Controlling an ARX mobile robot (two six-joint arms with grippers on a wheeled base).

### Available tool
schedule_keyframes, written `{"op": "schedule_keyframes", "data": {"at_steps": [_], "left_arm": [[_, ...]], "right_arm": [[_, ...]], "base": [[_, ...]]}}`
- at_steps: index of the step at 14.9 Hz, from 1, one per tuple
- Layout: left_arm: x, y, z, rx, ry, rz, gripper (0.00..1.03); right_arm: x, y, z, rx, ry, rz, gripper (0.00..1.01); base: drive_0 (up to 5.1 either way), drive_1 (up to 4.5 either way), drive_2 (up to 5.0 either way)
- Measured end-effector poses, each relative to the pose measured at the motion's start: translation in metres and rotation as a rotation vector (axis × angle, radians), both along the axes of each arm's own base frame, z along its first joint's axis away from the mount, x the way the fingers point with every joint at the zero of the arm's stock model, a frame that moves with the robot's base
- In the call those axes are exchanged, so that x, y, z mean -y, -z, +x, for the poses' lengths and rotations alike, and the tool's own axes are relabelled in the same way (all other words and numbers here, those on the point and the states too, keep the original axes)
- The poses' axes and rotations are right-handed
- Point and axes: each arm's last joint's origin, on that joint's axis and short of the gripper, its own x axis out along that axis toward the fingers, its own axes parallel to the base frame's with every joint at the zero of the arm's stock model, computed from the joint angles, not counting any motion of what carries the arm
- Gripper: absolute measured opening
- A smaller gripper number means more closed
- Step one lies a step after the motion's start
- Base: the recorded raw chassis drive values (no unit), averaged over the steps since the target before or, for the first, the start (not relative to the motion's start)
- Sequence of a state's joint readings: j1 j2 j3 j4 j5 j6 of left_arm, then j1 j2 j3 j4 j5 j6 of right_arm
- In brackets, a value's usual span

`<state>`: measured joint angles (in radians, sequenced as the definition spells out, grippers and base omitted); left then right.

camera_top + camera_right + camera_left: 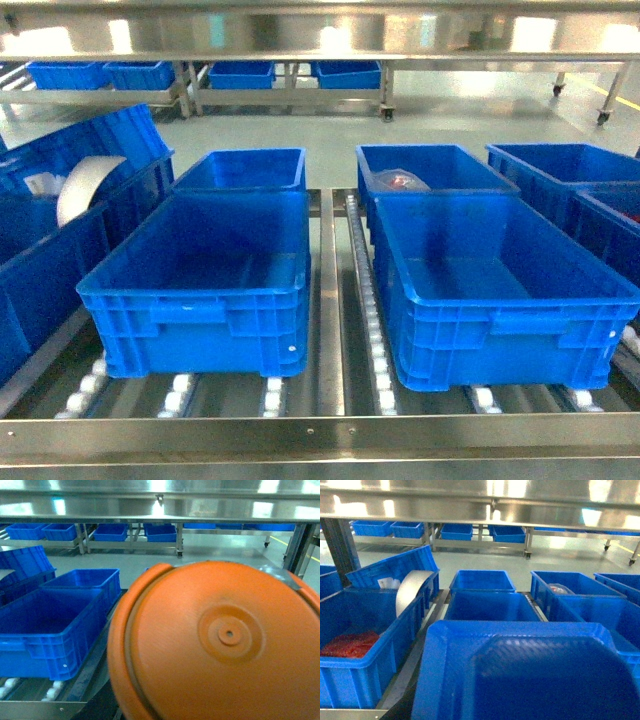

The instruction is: Sort blue parts and orange caps into right shelf containers

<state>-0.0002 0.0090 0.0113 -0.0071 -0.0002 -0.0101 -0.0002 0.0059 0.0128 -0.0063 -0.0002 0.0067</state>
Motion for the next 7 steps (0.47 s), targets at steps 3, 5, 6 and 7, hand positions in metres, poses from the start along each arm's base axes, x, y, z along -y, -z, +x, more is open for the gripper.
{"op": "schedule_keyframes", "data": {"at_steps": [3, 5, 6, 7], "left_arm": [[0.0000, 0.0000, 0.0000, 0.000, 0.000, 0.000, 0.42], [0.0000, 0.0000, 0.0000, 0.000, -0.001, 0.000, 0.42], [0.0000, -0.0001, 0.0000, 0.001, -0.001, 0.000, 0.42], [0.0000, 0.0000, 0.0000, 0.000, 0.000, 0.000, 0.42]], "right_arm": [[0.0000, 0.0000, 0.0000, 0.000, 0.000, 0.000, 0.44], [0.0000, 0.0000, 0.0000, 0.000, 0.000, 0.000, 0.44], [0.0000, 0.0000, 0.0000, 0.000, -0.001, 0.000, 0.44], [0.0000, 0.0000, 0.0000, 0.000, 0.000, 0.000, 0.44]], "base": [[0.0, 0.00, 0.0], [0.0, 0.00, 0.0], [0.0, 0.00, 0.0], [0.0, 0.00, 0.0]]}}
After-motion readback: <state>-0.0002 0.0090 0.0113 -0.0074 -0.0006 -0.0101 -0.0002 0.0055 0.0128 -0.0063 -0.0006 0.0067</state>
